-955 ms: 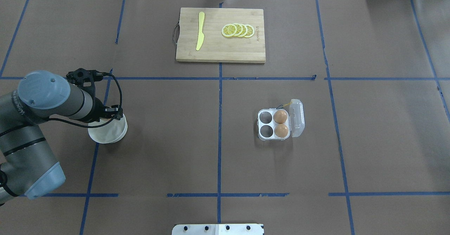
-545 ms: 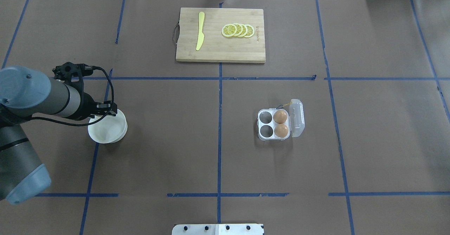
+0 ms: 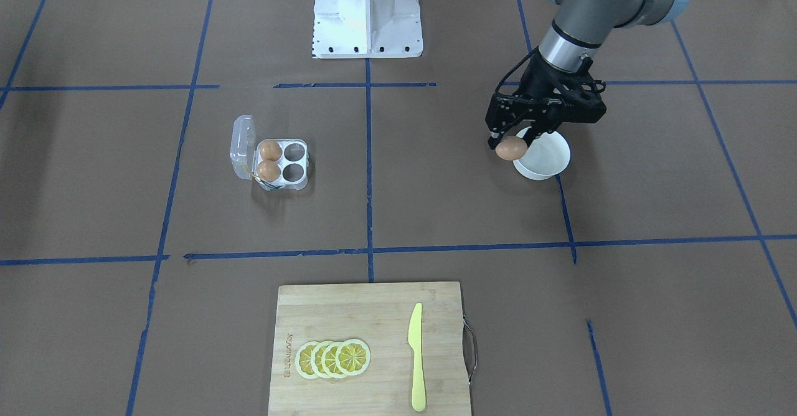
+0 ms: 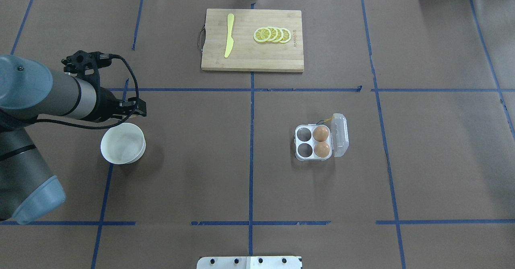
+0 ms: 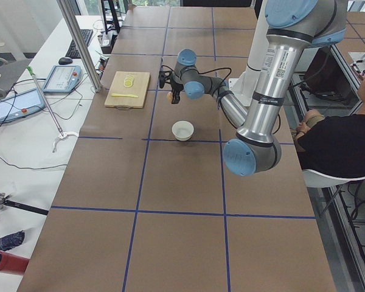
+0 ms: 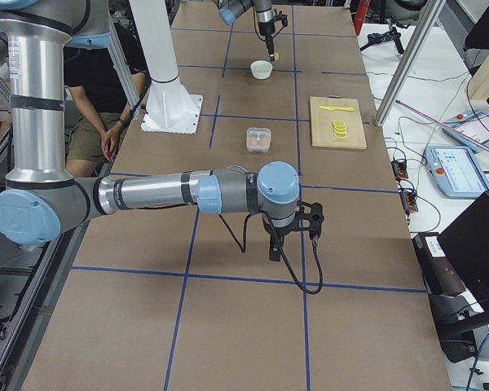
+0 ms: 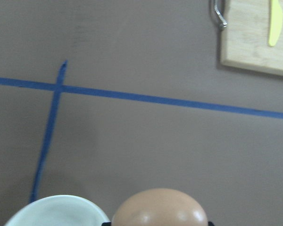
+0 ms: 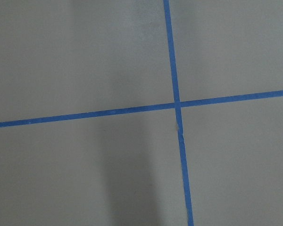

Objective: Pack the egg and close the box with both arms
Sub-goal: 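Carry the egg with the left gripper over the empty carton cup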

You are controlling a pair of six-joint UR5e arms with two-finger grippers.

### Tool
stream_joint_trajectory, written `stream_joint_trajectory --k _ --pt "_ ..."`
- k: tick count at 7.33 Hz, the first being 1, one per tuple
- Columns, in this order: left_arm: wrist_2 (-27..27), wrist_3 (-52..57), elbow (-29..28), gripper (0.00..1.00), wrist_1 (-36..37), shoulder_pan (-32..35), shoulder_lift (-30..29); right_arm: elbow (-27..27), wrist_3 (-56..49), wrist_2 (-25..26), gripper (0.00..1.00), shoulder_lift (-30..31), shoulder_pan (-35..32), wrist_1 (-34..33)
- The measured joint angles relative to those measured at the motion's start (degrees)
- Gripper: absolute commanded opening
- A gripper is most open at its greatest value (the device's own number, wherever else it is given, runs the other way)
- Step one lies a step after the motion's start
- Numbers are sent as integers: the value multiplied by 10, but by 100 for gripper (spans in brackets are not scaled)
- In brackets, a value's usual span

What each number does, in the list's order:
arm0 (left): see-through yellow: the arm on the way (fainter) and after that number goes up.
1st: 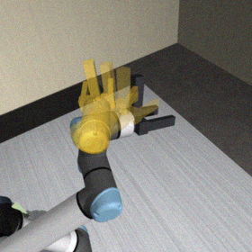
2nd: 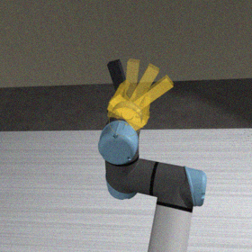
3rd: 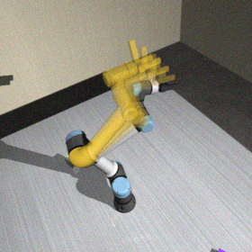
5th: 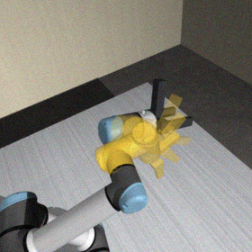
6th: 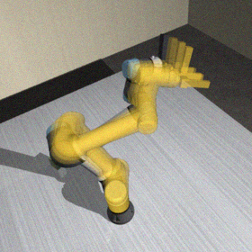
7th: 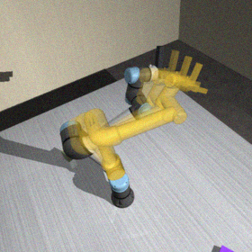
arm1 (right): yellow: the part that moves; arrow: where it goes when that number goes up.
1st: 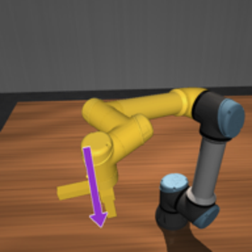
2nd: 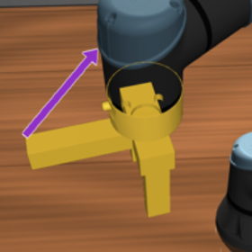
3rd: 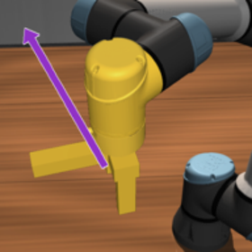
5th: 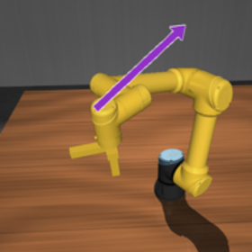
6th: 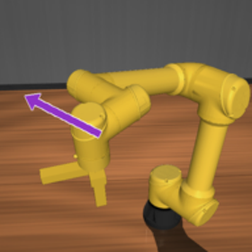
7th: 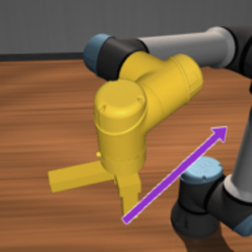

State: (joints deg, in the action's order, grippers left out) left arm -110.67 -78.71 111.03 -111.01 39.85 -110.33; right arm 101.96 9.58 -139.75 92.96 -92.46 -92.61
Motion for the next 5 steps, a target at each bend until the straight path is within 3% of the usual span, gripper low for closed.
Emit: stream_joint_trajectory --k 3,5 --pt "-30 -130 -147 0 -161 -50 -130 2 0 0 100 0 0 0" --pt "29 -146 -251 0 -225 -114 -223 2 1 0 100 -1 0 0"
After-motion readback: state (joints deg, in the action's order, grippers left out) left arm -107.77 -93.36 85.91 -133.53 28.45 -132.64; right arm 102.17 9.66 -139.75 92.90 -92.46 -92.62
